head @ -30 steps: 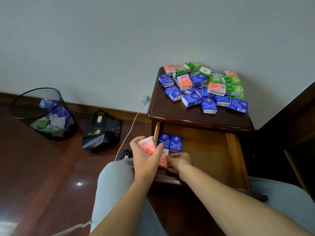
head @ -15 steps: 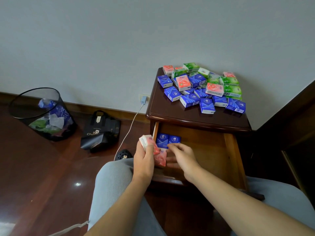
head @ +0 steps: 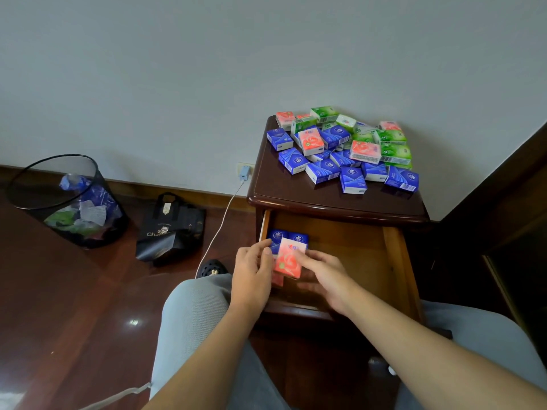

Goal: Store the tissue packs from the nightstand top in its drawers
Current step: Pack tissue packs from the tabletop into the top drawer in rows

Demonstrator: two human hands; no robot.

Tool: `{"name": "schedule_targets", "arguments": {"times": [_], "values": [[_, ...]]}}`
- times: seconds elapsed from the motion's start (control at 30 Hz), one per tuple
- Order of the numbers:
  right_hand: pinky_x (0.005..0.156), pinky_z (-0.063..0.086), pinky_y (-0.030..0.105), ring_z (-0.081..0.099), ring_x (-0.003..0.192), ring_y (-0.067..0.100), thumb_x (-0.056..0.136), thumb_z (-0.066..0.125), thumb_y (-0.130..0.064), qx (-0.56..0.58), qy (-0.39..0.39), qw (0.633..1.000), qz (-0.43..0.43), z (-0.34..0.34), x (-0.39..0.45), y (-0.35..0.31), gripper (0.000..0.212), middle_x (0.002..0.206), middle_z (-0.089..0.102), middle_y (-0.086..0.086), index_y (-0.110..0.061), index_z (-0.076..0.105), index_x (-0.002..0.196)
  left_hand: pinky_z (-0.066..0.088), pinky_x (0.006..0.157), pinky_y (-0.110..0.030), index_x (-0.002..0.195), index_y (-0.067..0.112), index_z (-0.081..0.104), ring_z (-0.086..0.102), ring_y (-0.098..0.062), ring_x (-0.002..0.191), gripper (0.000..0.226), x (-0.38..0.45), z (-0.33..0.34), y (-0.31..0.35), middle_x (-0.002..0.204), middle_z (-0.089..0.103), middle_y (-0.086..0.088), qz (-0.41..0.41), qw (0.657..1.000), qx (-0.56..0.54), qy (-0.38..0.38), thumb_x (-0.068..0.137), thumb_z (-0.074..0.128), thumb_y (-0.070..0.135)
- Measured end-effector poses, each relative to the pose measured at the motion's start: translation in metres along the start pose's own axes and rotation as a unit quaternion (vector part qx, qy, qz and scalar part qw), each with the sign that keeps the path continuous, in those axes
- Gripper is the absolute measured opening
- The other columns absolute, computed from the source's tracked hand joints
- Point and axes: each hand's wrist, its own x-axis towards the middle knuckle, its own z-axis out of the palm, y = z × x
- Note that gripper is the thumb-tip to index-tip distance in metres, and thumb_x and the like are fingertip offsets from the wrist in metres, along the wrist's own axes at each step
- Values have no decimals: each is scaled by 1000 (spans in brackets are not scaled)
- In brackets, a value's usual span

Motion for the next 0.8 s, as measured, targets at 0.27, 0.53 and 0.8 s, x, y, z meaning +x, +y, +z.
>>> {"name": "schedule_targets", "arguments": {"times": [0.27,0.53,0.8], "values": [[59,63,34,75,78,23,88,85,-19,-98,66,991,70,-25,11,19,25,96,77,11,-16,63,101,38,96,-27,140,34,48,38,-11,124,36,7,11,-8,138,44,6,-10,985,170,36,104,53,32],[76,62,41,71,95,28,94,76,-7,-89,68,992,51,-11,18,22,34,112,68,13,-7,54,121,34,97,-28,150,25,38,33,-17,134,50,12,10,-9,148,37,-2,-45,988,146,-16,102,53,23],[83,64,44,68,111,31,90,82,-10,-153,84,984,31,-11,21,24,58,113,61,7,-4,51,138,45,94,-29,150,25,35,37,-14,131,50,11,14,-8,147,36,-1,-39,987,156,-15,103,52,23]]}}
